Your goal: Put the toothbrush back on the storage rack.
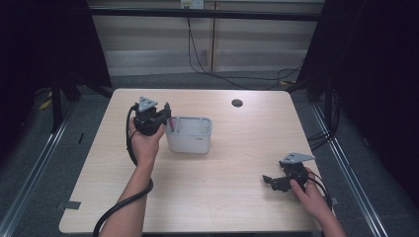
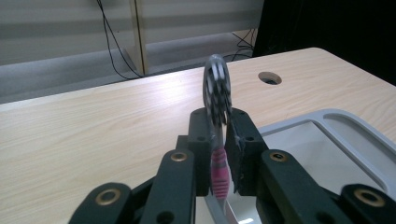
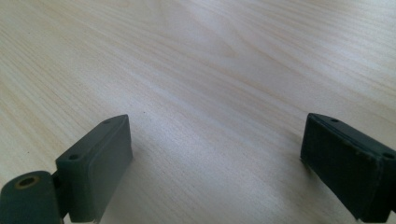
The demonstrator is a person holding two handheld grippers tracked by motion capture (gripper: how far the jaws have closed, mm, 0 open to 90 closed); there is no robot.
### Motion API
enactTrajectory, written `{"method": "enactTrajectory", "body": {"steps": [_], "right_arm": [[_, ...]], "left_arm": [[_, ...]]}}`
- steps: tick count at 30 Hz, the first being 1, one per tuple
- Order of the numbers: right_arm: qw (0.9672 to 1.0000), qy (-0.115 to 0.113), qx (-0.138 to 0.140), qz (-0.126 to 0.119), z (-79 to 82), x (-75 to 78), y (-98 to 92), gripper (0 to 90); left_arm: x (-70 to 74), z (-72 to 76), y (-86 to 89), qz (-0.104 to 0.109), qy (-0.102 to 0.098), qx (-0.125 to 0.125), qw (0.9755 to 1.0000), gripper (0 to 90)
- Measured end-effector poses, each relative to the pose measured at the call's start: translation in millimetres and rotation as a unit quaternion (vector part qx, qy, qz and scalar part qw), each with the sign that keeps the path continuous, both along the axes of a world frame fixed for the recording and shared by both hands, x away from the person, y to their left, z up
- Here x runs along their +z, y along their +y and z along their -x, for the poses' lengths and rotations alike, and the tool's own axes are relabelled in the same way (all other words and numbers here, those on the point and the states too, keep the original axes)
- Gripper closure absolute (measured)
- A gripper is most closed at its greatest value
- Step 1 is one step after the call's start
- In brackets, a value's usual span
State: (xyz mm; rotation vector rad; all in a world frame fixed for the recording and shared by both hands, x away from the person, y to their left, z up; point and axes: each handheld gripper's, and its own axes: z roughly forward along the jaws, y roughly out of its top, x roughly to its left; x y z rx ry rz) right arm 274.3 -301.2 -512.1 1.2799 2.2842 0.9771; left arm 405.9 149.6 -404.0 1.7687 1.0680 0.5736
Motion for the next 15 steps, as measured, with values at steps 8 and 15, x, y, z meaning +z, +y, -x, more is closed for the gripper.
{"method": "enactTrajectory", "body": {"steps": [8, 15], "right_arm": [[1.0000, 0.000, 0.000, 0.000, 0.0, 0.0, 0.0, 8.4], [1.0000, 0.000, 0.000, 0.000, 0.0, 0.0, 0.1, 8.4]], "left_arm": [[0.3, 1.0, 0.7, -0.003, 0.000, -0.001, 1.0000, 80.8], [0.9, 3.2, 3.5, -0.003, 0.007, 0.001, 1.0000, 74.7]]}}
